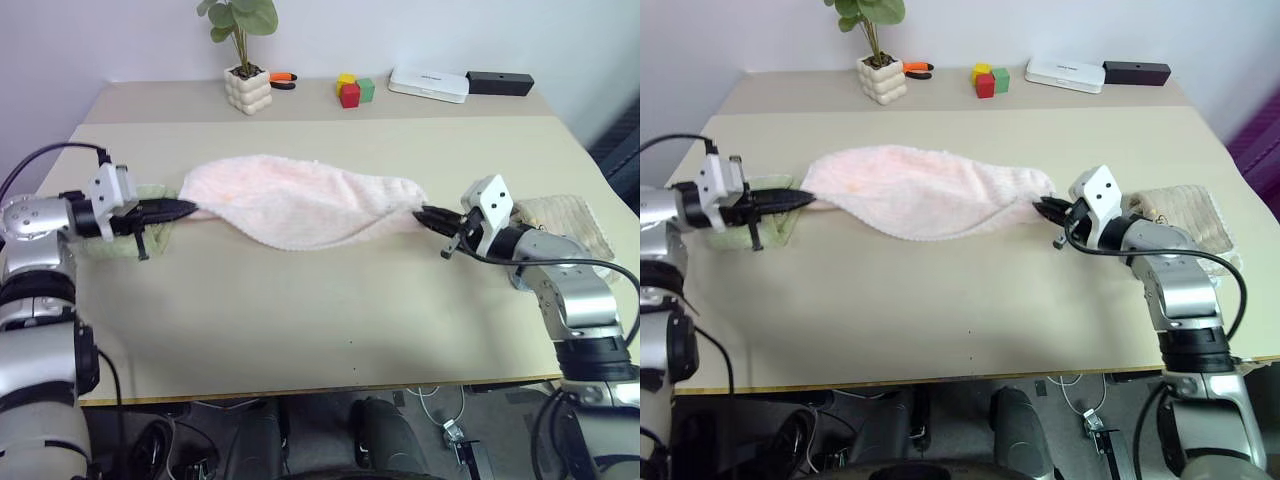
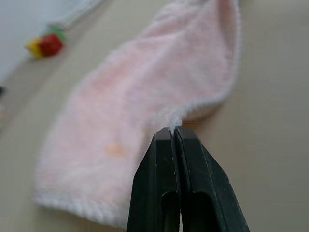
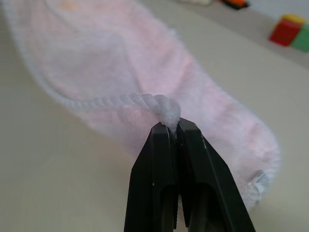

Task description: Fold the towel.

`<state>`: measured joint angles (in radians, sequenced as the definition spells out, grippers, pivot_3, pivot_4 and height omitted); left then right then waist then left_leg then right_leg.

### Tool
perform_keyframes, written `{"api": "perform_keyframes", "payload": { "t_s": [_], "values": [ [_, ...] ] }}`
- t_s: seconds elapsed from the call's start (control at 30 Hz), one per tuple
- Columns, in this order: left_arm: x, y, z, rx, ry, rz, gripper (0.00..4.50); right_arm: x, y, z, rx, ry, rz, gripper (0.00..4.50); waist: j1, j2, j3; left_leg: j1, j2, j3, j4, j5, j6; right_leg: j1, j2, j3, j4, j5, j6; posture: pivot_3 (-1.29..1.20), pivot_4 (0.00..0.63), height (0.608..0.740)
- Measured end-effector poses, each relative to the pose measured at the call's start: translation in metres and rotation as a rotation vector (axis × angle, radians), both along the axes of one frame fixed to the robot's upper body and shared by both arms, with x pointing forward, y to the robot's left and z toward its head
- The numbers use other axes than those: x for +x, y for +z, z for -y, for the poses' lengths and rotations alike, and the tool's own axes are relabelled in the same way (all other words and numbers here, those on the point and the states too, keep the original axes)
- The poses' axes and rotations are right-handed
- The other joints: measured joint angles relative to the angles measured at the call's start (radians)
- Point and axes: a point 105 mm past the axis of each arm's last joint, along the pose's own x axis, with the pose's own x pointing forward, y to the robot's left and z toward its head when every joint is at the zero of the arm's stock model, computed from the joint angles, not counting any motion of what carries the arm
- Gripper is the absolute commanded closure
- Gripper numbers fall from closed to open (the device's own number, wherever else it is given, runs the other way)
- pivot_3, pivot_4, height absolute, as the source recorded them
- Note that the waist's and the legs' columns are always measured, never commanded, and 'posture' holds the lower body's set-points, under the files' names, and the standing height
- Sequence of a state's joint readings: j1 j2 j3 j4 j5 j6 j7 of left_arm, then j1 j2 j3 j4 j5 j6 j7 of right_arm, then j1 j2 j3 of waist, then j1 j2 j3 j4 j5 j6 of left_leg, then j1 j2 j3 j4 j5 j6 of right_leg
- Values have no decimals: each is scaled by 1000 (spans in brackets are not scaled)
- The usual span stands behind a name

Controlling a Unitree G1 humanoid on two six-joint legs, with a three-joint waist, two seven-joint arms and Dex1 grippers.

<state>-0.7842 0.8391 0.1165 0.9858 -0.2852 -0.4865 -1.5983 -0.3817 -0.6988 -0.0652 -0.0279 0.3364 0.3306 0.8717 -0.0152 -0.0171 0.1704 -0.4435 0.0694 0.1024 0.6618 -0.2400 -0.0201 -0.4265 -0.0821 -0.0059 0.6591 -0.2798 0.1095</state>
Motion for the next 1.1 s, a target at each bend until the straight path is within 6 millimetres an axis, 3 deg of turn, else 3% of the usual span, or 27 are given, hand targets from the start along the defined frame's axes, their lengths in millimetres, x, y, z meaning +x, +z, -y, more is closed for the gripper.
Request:
{"api": "perform_keyframes", "payload": {
  "t_s": [0.2,0.47,0.7,0.77,0.9,1.1],
  "values": [
    [-28,-4,-12,51,-27,-115,4500,-28,-7,12,-14,80,-138,4423,6,0,0,0,0,0,3,-1,2,1,0,0,2,0,0,0,150,735],
    [-62,-23,-20,59,-49,-295,4500,-54,2,34,17,143,-194,4423,6,0,0,1,0,-1,3,-1,2,1,0,0,2,0,-1,0,150,735],
    [-96,-31,-23,22,-68,-474,4500,-87,-16,36,7,206,-260,4423,4,0,-1,2,0,0,3,-2,2,1,-1,0,2,0,-1,0,150,735],
    [-95,-30,-21,6,-73,-471,4500,-86,-15,36,-13,205,-234,4423,6,0,-1,2,0,-1,3,-2,2,1,-1,0,2,-1,-3,0,150,735],
    [-62,-16,-12,-53,-74,-304,4500,-67,-6,31,-74,182,-114,4423,21,0,-1,3,0,-1,6,-1,2,4,0,0,3,-1,-4,0,150,735],
    [-27,-16,-4,-25,-46,-172,4500,-41,-3,35,-82,107,-24,4423,30,0,-1,1,-1,0,6,-1,2,2,0,0,3,1,-1,0,150,735]
  ]
}}
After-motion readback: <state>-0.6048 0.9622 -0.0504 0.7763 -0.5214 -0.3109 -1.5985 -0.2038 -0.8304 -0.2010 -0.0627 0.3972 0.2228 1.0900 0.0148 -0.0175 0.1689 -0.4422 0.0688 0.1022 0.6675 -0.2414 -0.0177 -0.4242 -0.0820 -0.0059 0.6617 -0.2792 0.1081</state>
